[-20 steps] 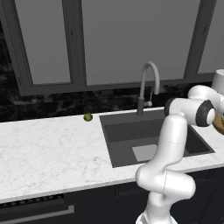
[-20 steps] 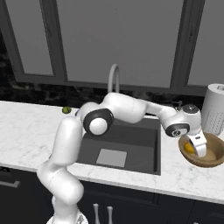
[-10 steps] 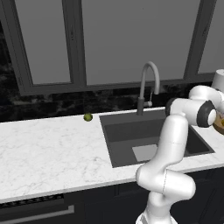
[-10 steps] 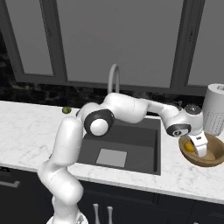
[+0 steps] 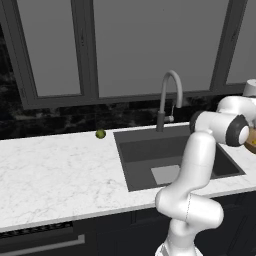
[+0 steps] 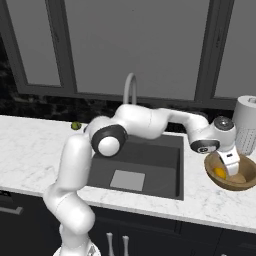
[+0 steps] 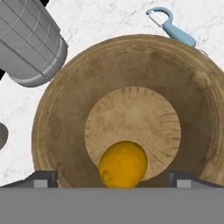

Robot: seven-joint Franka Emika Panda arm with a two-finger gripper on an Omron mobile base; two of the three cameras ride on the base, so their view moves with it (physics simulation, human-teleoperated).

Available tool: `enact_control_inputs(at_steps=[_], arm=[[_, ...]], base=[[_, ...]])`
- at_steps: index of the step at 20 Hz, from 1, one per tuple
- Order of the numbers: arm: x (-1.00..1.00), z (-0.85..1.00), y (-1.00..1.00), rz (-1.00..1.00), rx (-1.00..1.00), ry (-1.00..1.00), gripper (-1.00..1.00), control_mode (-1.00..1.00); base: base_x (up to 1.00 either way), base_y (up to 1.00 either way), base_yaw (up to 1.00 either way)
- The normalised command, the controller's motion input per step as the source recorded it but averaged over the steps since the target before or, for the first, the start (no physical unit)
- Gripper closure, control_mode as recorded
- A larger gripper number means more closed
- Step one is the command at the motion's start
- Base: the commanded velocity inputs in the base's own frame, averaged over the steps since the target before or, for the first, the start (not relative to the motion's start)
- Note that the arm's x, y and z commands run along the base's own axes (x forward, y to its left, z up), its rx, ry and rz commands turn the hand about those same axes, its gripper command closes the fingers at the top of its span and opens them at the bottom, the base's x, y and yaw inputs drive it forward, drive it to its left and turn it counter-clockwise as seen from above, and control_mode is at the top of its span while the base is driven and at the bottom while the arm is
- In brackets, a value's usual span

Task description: Pick the lemon from the sink and place it in the bowl. Then pick the bowl and place it in the microwave. Then close the microwave door and press the start button.

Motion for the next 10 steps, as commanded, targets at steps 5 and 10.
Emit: enact_control_inputs(at_steps=[5,10], arm=[[0.06,0.35,0.15,0.00,-0.01,0.00,-1.00,-1.00],[0.17,0.07,0.26,0.02,-0.02,0.07,-1.00,-1.00]], base=[[0.00,0.00,0.00],[0.00,0.00,0.00]])
